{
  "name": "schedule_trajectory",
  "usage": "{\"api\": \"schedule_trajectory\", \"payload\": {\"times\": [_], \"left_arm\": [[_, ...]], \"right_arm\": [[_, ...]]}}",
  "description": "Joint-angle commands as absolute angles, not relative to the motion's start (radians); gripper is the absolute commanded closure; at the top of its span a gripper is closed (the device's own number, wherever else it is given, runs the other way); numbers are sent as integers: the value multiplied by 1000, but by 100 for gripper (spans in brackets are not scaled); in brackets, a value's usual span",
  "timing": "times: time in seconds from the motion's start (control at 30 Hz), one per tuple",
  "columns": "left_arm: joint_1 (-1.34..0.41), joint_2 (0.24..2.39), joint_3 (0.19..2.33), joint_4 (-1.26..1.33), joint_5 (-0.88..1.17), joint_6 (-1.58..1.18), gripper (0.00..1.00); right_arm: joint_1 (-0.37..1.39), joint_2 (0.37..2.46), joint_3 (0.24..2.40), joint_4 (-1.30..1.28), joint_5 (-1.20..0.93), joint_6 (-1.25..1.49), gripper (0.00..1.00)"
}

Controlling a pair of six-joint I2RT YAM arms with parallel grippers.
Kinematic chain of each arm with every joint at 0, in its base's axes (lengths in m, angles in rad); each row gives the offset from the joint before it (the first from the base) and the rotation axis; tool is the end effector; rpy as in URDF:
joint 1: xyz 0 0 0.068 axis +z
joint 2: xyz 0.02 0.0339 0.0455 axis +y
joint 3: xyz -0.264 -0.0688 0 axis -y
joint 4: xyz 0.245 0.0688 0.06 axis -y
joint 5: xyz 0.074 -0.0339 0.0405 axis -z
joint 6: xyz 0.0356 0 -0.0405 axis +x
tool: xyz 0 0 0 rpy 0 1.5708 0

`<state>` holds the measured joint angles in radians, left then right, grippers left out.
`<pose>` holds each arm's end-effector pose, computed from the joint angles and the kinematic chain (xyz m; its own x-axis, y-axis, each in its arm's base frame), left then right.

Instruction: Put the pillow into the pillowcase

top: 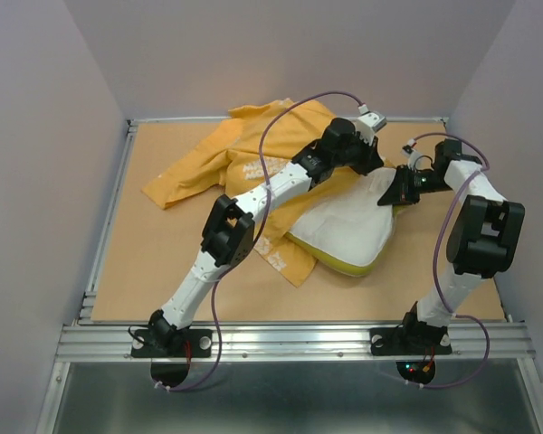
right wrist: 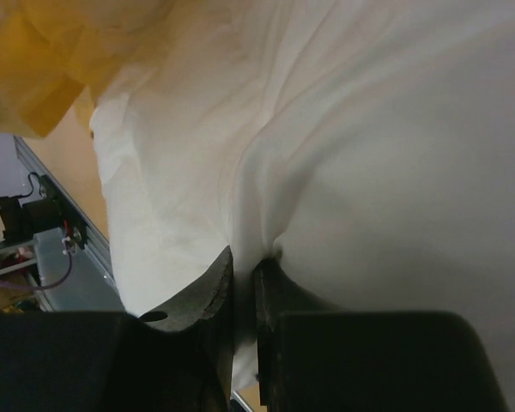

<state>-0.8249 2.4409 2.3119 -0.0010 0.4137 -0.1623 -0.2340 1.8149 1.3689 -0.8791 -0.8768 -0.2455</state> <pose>0.3819 -0.4344 0.2979 -0.2392 0.0409 -0.9701 0.9164 0.3397 -0.2117 0.3509 -0.0555 0.2243 -0.9071 0.0564 -0.4172 -0.2619 0.7002 0.6641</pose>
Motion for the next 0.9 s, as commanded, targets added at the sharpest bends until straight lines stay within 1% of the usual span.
{"api": "schedule_trajectory", "payload": {"times": [0.0, 0.1, 0.17, 0.23, 0.3, 0.33, 0.37, 0.4, 0.43, 0.47, 0.5, 0.53, 0.57, 0.63, 0.67, 0.7, 0.73, 0.8, 0.83, 0.87], "left_arm": [[-884, 2344, 2306, 135, 511, -316, 100], [-836, 2361, 2298, 114, 430, -315, 100], [-815, 2375, 2307, 60, 359, -247, 100], [-785, 2378, 2316, 5, 344, -140, 100], [-747, 2358, 2304, -53, 374, -56, 74], [-724, 2341, 2289, -66, 421, -55, 60], [-706, 2294, 2269, -74, 510, -25, 47], [-686, 2261, 2217, -78, 544, -20, 30], [-639, 2196, 2160, -87, 613, -15, 20], [-615, 2157, 2129, -87, 649, -14, 8], [-588, 2116, 2097, -90, 669, -15, 8], [-565, 2071, 2057, -91, 670, -18, 7], [-511, 1974, 1974, -91, 675, -11, 7], [-462, 1870, 1877, -95, 672, 0, 6], [-407, 1776, 1829, -100, 663, 24, 6], [-382, 1729, 1734, -104, 658, 35, 5], [-350, 1686, 1686, -107, 657, 38, 4], [-264, 1579, 1564, -109, 657, 34, 2], [-238, 1550, 1530, -112, 658, 29, 2], [-189, 1501, 1479, -118, 652, 28, 2]], "right_arm": [[-206, 1779, 1436, -799, -1009, -218, 100], [-209, 1773, 1427, -798, -963, -238, 99], [-216, 1775, 1417, -795, -936, -247, 99], [-216, 1781, 1408, -792, -893, -253, 100], [-216, 1776, 1399, -790, -836, -259, 99], [-216, 1769, 1394, -792, -816, -265, 99], [-216, 1760, 1381, -790, -795, -279, 99], [-216, 1735, 1373, -790, -767, -285, 93], [-216, 1723, 1361, -793, -712, -297, 76], [-216, 1697, 1358, -793, -686, -302, 62], [-216, 1680, 1355, -795, -652, -307, 41], [-216, 1665, 1355, -795, -579, -314, 27], [-216, 1646, 1358, -796, -543, -336, 12], [-215, 1611, 1376, -793, -462, -365, 4], [-209, 1574, 1385, -795, -404, -389, 2], [-198, 1557, 1400, -792, -378, -400, 0], [-181, 1539, 1404, -792, -342, -409, 0], [-79, 1494, 1396, -789, -290, -425, 0], [24, 1488, 1375, -785, -229, -425, 0], [78, 1480, 1364, -776, -206, -422, 0]]}}
